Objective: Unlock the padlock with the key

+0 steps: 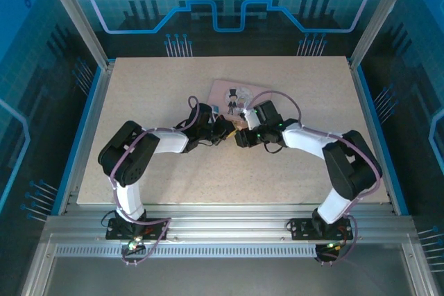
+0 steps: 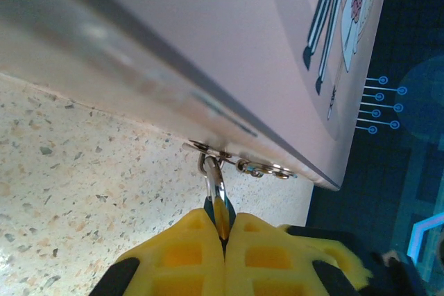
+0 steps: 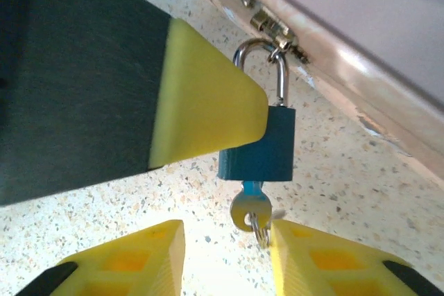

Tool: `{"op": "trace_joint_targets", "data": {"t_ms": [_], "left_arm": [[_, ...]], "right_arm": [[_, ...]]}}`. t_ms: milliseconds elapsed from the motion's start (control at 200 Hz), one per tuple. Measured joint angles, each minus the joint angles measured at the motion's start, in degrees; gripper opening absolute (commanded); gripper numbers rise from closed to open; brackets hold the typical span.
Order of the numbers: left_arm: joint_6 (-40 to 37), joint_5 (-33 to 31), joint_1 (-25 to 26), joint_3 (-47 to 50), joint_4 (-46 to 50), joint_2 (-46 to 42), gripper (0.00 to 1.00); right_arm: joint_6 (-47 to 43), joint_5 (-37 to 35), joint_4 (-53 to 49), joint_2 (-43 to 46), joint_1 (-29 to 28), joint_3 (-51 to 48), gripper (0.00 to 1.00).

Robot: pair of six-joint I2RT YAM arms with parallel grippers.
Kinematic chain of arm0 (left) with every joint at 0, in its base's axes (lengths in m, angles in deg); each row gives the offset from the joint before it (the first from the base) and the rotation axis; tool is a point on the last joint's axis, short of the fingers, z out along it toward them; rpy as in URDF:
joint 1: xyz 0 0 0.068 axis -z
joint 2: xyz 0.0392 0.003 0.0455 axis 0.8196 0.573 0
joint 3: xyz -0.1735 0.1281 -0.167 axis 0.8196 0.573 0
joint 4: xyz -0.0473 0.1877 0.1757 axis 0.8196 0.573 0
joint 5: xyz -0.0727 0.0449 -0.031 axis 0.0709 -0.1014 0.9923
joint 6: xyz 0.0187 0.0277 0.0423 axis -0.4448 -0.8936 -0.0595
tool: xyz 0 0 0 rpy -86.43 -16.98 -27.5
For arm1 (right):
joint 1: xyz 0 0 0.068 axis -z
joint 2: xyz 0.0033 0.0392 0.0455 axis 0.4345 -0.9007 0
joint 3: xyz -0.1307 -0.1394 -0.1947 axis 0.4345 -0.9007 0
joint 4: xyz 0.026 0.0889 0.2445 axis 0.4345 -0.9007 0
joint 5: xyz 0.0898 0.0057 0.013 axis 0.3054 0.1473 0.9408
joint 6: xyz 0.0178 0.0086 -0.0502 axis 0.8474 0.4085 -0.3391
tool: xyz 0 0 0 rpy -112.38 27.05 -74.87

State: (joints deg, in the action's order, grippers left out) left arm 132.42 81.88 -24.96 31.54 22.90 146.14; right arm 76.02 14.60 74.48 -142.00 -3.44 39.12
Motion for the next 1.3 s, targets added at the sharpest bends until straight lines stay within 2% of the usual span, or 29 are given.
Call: {"op": "trace_joint_targets", "data": {"t_ms": [435, 916, 1106, 1166, 1246, 1296], "left_arm": [[0.39, 0.31, -0.11, 0.0, -0.33, 0.0, 0.0], [0.42, 0.83, -0.26, 0.0, -0.46, 0.0, 0.0], [0.46, 0.85, -0.31, 0.0, -0.52, 0.0, 0.0], [0.42, 0.83, -0.37, 0.0, -0.57, 0.02, 0.0], [0.42, 0.76, -0.5, 0.0, -0.61, 0.02, 0.0], [0.26, 0.68, -0.59, 0.0, -0.59, 0.02, 0.0]], "right_arm": [[-0.07, -3.45, -0.76, 0.94, -0.87, 0.26, 0.42], [-0.39, -8.02, -2.29, -2.56, -2.75, 4.22, 0.36], [-0.33, -9.66, -3.56, -3.39, -3.06, 5.4, 0.3], [-0.39, -9.7, -3.85, -3.61, -3.08, 5.68, 0.26], [-0.11, -9.62, -4.09, -3.65, -3.1, 5.88, 0.01], [-0.33, -9.68, -4.15, -3.65, -3.23, 6.03, 0.0]]}}
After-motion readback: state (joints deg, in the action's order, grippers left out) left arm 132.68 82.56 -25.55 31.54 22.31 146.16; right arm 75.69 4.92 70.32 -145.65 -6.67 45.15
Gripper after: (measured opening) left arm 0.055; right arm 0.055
